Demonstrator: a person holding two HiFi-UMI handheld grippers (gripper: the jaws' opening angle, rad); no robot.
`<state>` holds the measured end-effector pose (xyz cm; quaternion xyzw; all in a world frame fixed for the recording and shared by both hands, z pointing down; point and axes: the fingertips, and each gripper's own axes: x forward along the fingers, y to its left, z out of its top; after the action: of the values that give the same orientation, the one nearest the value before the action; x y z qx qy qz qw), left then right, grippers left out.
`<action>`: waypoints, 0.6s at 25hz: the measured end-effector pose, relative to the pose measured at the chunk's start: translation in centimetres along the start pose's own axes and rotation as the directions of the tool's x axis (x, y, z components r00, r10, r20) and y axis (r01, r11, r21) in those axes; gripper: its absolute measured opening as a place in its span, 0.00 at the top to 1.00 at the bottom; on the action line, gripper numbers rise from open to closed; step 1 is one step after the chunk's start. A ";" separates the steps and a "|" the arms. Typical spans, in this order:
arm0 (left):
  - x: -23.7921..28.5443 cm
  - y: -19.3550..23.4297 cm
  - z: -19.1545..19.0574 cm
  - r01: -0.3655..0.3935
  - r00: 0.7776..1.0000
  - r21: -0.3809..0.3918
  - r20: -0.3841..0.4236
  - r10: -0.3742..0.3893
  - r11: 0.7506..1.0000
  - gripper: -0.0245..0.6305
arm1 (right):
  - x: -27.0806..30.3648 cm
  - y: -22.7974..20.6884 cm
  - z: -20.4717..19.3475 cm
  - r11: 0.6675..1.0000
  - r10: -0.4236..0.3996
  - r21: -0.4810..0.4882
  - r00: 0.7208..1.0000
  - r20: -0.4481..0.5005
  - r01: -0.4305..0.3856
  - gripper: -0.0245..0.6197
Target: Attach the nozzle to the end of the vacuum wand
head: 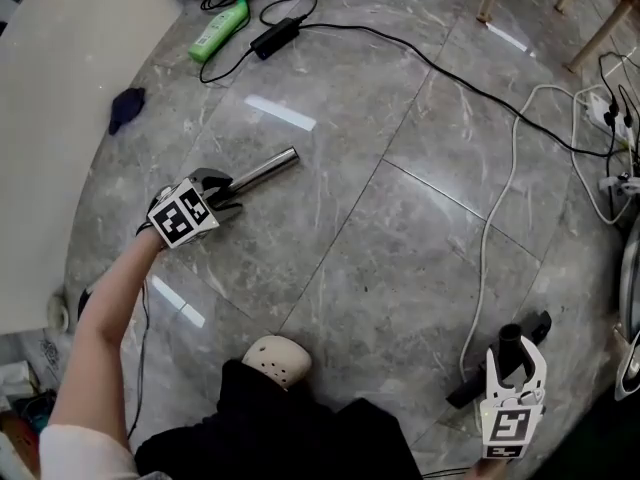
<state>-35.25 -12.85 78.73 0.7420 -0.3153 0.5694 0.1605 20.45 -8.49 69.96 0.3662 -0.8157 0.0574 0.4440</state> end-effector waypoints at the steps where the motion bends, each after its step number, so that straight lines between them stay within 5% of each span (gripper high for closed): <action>1: 0.1 -0.3 0.1 0.024 0.999 0.012 -0.027 -0.023 1.000 0.63 | 0.0 0.0 0.0 1.000 0.000 -0.001 1.000 0.003 0.000 0.66; 8: -0.3 -0.9 0.0 0.018 0.993 0.047 -0.119 -0.013 0.999 0.71 | 0.0 0.1 0.1 1.000 -0.004 -0.006 1.000 0.014 0.004 0.66; 15: -2.2 -3.7 1.8 0.086 0.993 0.147 -0.088 -0.074 0.985 0.71 | -0.1 0.0 -0.1 1.000 -0.013 -0.011 1.000 -0.012 0.013 0.66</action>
<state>-31.84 -10.49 76.56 0.7399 -0.2346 0.6148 0.1398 20.55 -8.36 69.94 0.3688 -0.8109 0.0524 0.4514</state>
